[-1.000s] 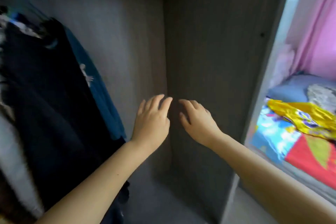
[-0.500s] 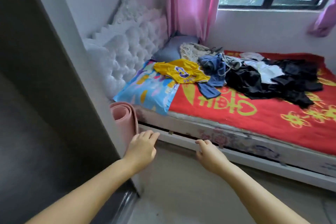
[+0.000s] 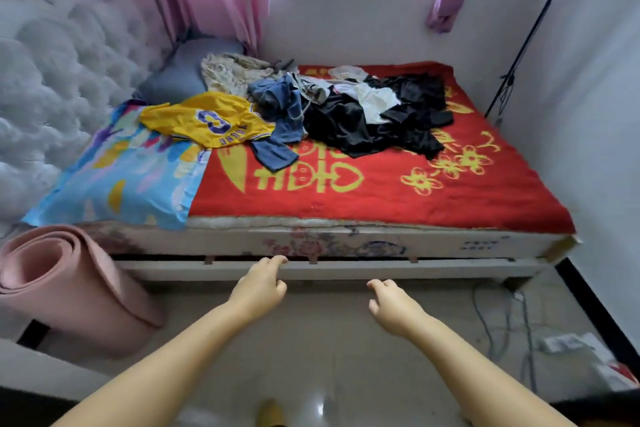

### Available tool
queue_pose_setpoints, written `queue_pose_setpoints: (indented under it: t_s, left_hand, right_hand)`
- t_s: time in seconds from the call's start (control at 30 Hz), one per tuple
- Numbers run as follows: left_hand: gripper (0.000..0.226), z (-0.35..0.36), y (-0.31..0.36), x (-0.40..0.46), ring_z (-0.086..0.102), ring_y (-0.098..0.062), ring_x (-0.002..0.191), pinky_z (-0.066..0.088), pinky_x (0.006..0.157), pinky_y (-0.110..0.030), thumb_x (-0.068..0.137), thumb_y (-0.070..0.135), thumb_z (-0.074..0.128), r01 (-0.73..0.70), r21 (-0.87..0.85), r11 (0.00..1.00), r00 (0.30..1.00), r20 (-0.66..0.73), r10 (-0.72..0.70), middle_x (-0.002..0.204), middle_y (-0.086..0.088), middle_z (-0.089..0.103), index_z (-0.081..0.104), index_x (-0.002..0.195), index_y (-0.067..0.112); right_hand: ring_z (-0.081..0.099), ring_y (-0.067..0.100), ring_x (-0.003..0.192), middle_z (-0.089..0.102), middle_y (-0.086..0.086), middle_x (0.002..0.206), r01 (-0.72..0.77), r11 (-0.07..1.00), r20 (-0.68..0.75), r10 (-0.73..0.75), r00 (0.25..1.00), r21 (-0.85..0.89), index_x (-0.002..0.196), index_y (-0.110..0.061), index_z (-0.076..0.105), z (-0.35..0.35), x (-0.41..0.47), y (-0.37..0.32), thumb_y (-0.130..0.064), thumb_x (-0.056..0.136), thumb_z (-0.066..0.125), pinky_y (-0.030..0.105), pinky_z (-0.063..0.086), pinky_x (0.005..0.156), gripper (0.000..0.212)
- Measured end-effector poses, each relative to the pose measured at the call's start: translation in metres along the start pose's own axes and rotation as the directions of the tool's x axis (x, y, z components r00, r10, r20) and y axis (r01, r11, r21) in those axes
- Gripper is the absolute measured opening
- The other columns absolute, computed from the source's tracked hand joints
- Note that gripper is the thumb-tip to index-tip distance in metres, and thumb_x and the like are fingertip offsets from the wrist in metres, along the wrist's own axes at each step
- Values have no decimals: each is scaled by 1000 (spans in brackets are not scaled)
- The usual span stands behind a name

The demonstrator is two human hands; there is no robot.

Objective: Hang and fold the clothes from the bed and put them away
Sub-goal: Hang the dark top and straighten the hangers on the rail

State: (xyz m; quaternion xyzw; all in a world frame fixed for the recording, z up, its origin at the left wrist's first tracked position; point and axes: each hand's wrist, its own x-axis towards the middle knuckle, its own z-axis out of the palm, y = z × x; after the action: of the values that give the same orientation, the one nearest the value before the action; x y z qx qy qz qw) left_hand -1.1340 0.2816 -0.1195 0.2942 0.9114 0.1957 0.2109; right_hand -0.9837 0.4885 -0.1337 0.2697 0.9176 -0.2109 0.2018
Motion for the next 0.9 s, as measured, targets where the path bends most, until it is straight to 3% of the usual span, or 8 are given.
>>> queue_pose_setpoints:
  t_s: [0.13,0.27,0.33,0.4,0.47,0.53,0.77,0.9]
  left_hand:
    - [48,-3,-3,49,52,-18,111,47,92,-38,95,16,43,1,-36,999,1000,24,-1,134,-3,46,36,142,21]
    - [48,-23,-12,116,59,-17,99,52,82,-35,96,16,43,-10,-79,997,1000,15,11,139,-4,44,34,144,18]
    - [49,-39,-18,153,60,-17,95,52,75,-32,97,16,43,7,-86,996,1000,25,-5,139,-4,43,33,145,18]
    - [49,-54,-22,184,59,-14,92,52,78,-32,97,17,43,4,-89,996,999,35,-1,138,-4,44,33,145,19]
    - [48,-72,-26,219,56,-13,87,51,77,-30,97,16,43,-11,-79,997,999,30,13,135,-5,45,34,144,19]
    - [47,-86,-29,250,55,-14,95,49,81,-30,96,14,44,-3,-72,997,1000,17,5,133,-6,48,36,143,18]
    - [48,-91,-30,326,52,-15,113,47,90,-32,95,17,44,5,-78,997,997,76,1,134,-3,48,36,143,20]
    - [49,-98,-23,390,51,-18,118,47,88,-31,94,16,45,9,-73,997,997,78,-3,136,-4,47,37,143,19]
  right_hand:
    - [49,24,117,37,7,142,-50,999,14,50,999,16,144,-19,32,-16,38,19,-27,100,34,32,47,85,44]
    - [49,16,79,37,8,141,-62,997,5,61,998,53,143,-18,33,-46,102,12,-25,101,34,28,40,62,43]
    - [52,18,85,37,8,140,-60,996,18,59,998,70,144,-18,32,-66,140,0,-25,101,34,28,42,65,43]
    - [54,19,89,36,8,141,-60,994,18,59,998,86,144,-18,32,-85,171,-13,-26,102,34,29,44,68,43]
    - [48,12,71,36,9,141,-61,991,3,61,998,121,144,-17,31,-102,203,-24,-26,102,34,27,40,59,42]
    - [42,9,64,35,8,141,-66,987,0,67,998,150,145,-18,29,-112,230,-33,-25,103,33,25,37,53,43]
    - [47,14,64,38,8,136,-89,985,62,81,995,145,144,-18,32,-128,295,-28,-26,102,34,26,39,55,43]
    - [53,15,80,39,7,137,-85,988,46,79,996,128,143,-19,33,-163,350,-14,-26,101,34,28,43,67,43]
